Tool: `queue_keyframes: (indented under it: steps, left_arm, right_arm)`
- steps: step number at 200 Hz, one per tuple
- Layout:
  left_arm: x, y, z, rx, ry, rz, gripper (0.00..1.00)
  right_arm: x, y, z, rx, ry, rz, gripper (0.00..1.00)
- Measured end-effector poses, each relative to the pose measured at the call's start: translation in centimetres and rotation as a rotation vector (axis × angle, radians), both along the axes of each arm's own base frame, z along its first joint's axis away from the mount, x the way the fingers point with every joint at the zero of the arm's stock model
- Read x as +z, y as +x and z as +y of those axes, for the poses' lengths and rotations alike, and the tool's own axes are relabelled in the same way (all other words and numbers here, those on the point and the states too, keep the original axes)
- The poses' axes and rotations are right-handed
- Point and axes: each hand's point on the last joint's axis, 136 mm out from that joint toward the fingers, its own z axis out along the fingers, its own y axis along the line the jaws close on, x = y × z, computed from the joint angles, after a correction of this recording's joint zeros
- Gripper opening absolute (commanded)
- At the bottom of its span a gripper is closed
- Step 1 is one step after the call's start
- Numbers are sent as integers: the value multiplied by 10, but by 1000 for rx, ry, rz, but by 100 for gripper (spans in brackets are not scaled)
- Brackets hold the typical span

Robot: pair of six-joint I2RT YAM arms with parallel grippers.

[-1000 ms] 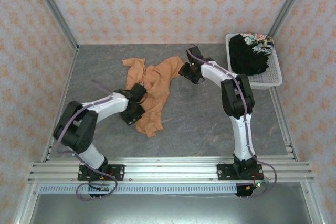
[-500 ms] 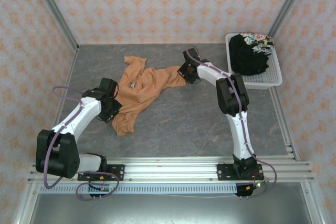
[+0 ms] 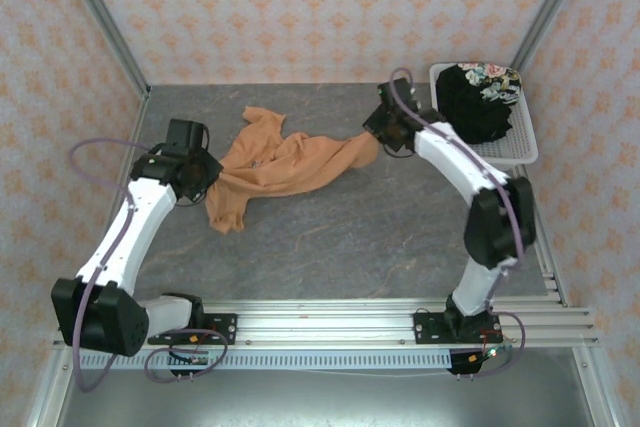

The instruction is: Fold and stack the t-shirts

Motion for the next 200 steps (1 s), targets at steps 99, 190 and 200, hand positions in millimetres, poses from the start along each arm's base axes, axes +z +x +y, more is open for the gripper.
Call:
queue_keyframes:
  steps: [99, 190, 200]
  left_arm:
    - [59, -36, 14, 58, 19, -203, 0]
    - [95, -20, -1, 9, -58, -321, 0]
    - [119, -22, -1, 7, -63, -399, 0]
  right_arm:
    - [111, -87, -62, -76, -41, -247, 0]
    - [126, -93, -54, 20, -35, -363, 0]
    - [151, -103, -58, 24, -18, -442, 0]
